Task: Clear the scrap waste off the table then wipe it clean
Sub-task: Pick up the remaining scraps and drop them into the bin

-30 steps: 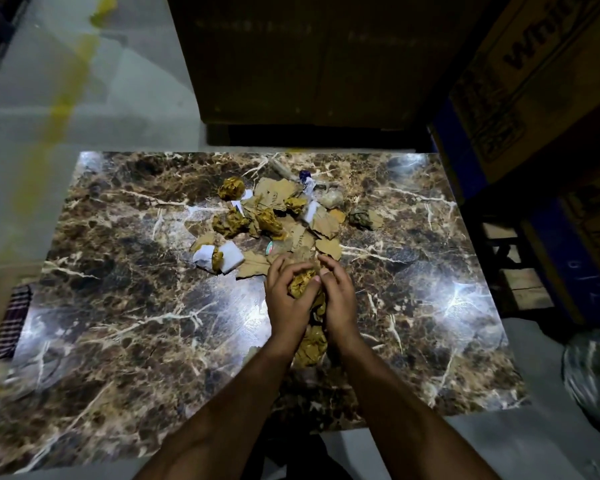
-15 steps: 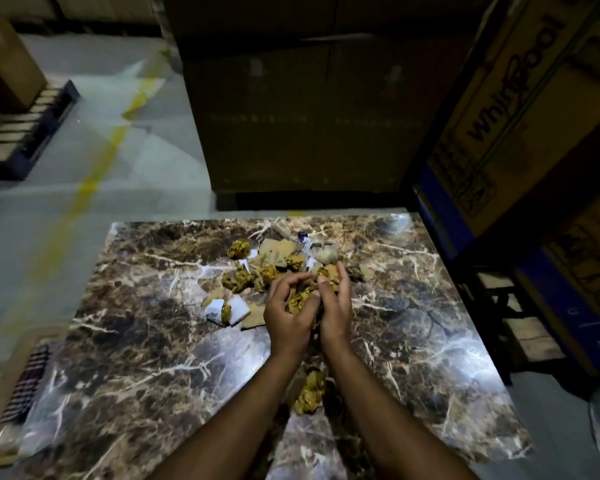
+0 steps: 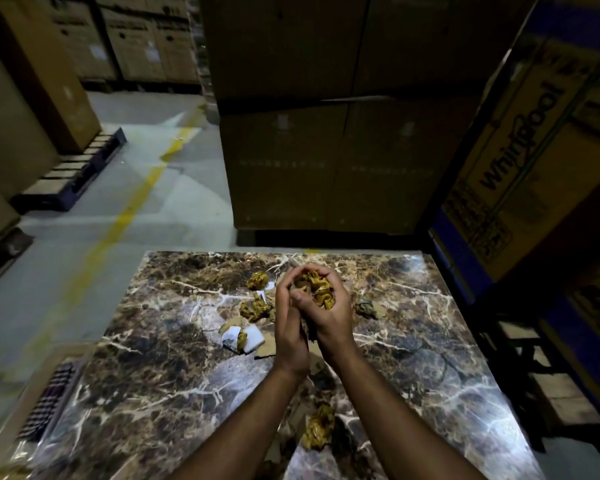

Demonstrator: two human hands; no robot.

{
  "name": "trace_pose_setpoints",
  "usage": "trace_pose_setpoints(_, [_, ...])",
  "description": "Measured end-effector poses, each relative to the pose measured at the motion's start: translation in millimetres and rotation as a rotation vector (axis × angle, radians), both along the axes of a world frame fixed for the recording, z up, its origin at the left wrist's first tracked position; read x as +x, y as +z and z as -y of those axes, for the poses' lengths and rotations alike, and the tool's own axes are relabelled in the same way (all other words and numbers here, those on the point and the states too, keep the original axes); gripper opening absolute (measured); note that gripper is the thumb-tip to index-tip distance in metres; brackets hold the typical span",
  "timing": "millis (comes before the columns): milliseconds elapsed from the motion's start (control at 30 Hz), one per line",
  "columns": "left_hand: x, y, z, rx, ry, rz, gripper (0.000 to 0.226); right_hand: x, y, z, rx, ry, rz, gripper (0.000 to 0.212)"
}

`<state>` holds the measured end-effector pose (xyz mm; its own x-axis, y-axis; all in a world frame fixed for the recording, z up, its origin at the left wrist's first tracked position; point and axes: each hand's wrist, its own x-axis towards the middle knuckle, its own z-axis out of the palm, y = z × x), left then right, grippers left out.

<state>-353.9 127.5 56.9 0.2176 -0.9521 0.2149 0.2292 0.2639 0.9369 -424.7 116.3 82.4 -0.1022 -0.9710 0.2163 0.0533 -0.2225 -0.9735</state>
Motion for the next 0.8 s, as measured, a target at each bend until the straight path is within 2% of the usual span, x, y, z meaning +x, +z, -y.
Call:
trace_pose_setpoints(100, [2.1, 4.8, 0.0, 0.009, 0.006, -0.011, 0.054, 7.5, 1.8, -2.5, -0.045, -0.033, 0.013, 0.055])
trace_pose_setpoints(233, [6.0, 12.6, -3.3, 0.012, 0.039, -0.017, 0.068, 15.7, -3.0, -4.1, -0.062, -0.075, 0.022, 0.047])
trace_pose_setpoints(333, [10.5, 18.4, -4.3, -0.026, 0.093, 0.027, 0.056, 22.8, -2.9, -4.9, -0.060, -0.008, 0.048, 0.045])
trace_pose_setpoints(500, [21.7, 18.0, -17.2, -0.049, 0.331, 0.092, 0.034, 38.6, -5.0, -9.5, -0.050, 0.151, 0.049, 0.044])
trace_pose_setpoints(633, [46.7, 18.4, -37.4, -0.055, 0.527, 0.144, 0.023, 65.4, -9.4, -26.1, -0.053, 0.239, 0.082, 0.035])
trace_pose_setpoints(800, [91.0, 17.2, -88.3, -0.073, 0.771, 0.153, 0.021, 118.9, -5.4, -69.4, -0.048, 0.444, 0.119, 0.033])
